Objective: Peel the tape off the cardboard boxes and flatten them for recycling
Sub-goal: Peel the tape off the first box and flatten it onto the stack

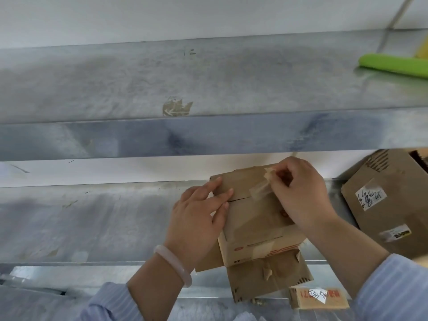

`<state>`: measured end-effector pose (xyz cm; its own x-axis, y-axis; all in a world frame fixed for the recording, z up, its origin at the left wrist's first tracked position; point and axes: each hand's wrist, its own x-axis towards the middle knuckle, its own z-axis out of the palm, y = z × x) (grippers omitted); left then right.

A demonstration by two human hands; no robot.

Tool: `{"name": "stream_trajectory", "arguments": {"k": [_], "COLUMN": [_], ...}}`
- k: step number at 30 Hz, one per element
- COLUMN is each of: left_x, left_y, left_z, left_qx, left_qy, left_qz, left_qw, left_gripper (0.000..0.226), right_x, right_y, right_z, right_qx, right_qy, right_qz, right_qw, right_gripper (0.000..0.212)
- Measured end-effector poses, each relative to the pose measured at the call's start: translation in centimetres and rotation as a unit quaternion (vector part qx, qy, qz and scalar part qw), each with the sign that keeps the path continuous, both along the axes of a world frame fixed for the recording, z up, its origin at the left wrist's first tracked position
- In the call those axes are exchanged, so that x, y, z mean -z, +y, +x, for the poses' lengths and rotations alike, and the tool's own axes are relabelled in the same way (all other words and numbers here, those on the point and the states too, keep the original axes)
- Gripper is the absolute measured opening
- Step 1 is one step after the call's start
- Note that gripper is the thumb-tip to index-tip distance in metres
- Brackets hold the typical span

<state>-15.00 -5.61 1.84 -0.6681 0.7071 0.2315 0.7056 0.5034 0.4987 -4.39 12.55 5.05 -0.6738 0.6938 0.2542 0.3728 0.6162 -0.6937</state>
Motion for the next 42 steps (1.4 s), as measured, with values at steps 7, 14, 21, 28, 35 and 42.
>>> {"name": "stream_trajectory", "arguments": {"k": [7, 14, 21, 28, 35, 42], "left_x": [-1.1, -1.4, -0.7, -0.9, -1.5, -1.2], "left_y": [0.7, 1.5, 1.8, 1.7, 2.9, 4.0], "left_z": [0.3, 1.3, 1.1, 1.0, 1.5, 2.7], "left_qx": [0.03, 0.01, 0.042, 0.041, 0.048, 0.05], "left_qy": [0.034, 0.065, 0.052, 0.058, 0.08, 0.111], "left_qz": [-0.03, -0.046, -0.144, -0.167, -0.155, -0.162], "left_qw": [0.998, 0.997, 0.987, 0.983, 0.983, 0.979], "left_gripper": [0.031, 0.044, 0.066, 0.072, 0.065, 0.076], "right_x": [0.2, -0.4, -1.2, -1.5, 0.0, 0.1], "right_y": [-2.3, -2.2, -2.0, 1.0, 0.2, 0.1], "right_z": [-0.1, -0.2, -0.4, 1.6, 1.6, 1.0], "right_qx": [-0.134, -0.074, -0.059, -0.003, -0.048, -0.032], "right_qy": [-0.111, -0.155, -0.169, -0.121, -0.09, -0.142], "right_qz": [0.132, 0.066, 0.04, 0.09, 0.029, 0.059], "right_qw": [0.976, 0.983, 0.983, 0.989, 0.994, 0.988], "right_gripper": [0.031, 0.028, 0.016, 0.013, 0.028, 0.023]}}
